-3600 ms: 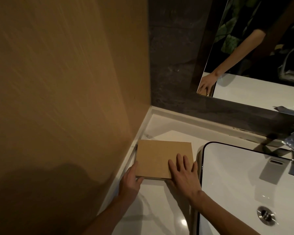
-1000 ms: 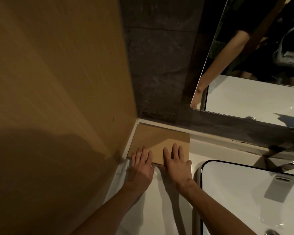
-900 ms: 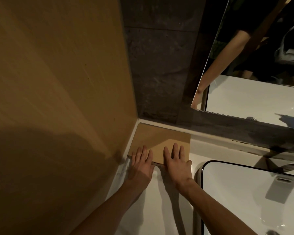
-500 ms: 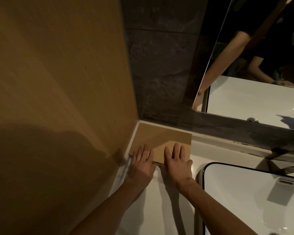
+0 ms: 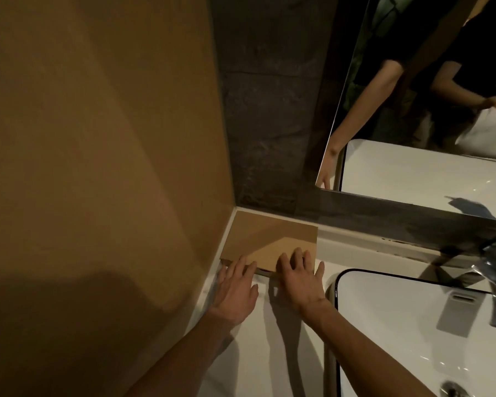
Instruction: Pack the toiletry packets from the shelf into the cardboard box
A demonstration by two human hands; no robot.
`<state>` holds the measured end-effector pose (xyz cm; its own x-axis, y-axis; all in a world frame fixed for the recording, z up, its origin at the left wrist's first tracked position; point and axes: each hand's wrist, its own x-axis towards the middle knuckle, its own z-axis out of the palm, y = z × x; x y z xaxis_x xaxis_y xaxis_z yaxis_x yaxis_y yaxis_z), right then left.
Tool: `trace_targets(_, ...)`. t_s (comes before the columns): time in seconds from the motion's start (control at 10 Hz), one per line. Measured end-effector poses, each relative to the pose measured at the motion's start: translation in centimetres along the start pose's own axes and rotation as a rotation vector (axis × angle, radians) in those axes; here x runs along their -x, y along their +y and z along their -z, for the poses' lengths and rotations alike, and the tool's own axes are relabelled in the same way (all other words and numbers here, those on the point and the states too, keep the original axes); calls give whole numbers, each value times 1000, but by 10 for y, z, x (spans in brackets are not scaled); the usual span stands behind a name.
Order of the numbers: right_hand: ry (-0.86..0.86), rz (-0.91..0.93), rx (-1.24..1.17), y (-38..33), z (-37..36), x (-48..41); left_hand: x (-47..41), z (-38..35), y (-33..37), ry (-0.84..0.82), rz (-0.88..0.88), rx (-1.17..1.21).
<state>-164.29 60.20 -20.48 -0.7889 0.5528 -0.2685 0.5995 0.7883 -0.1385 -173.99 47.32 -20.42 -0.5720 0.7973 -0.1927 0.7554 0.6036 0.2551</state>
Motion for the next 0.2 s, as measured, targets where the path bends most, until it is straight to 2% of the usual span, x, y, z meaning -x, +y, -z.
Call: trace_targets(0.2, 80, 82, 35, -12, 4, 39, 42, 13, 6, 86, -57, 16)
